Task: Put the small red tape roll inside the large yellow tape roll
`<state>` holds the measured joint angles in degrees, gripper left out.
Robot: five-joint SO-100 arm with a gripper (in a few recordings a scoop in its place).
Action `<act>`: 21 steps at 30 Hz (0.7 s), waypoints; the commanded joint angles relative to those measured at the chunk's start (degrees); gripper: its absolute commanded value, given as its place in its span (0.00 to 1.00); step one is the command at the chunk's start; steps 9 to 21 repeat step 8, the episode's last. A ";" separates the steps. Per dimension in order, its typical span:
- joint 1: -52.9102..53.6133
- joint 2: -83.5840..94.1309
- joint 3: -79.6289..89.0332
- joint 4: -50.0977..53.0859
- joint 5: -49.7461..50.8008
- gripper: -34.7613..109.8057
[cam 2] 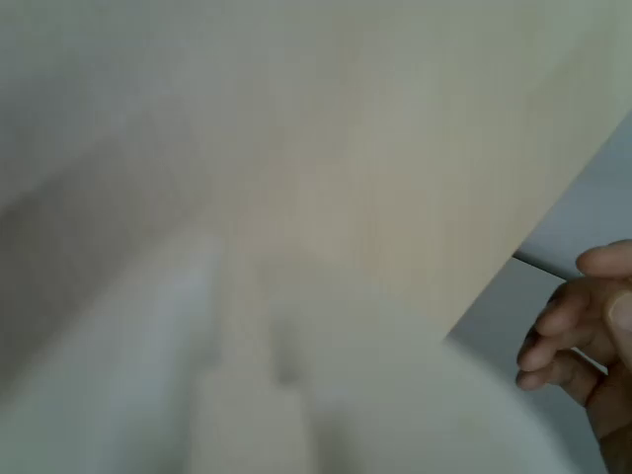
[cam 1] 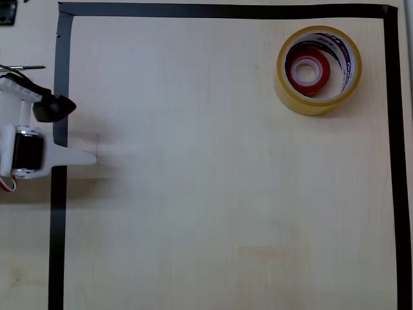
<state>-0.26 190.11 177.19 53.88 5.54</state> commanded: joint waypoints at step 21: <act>-0.35 0.97 -0.35 0.79 0.18 0.24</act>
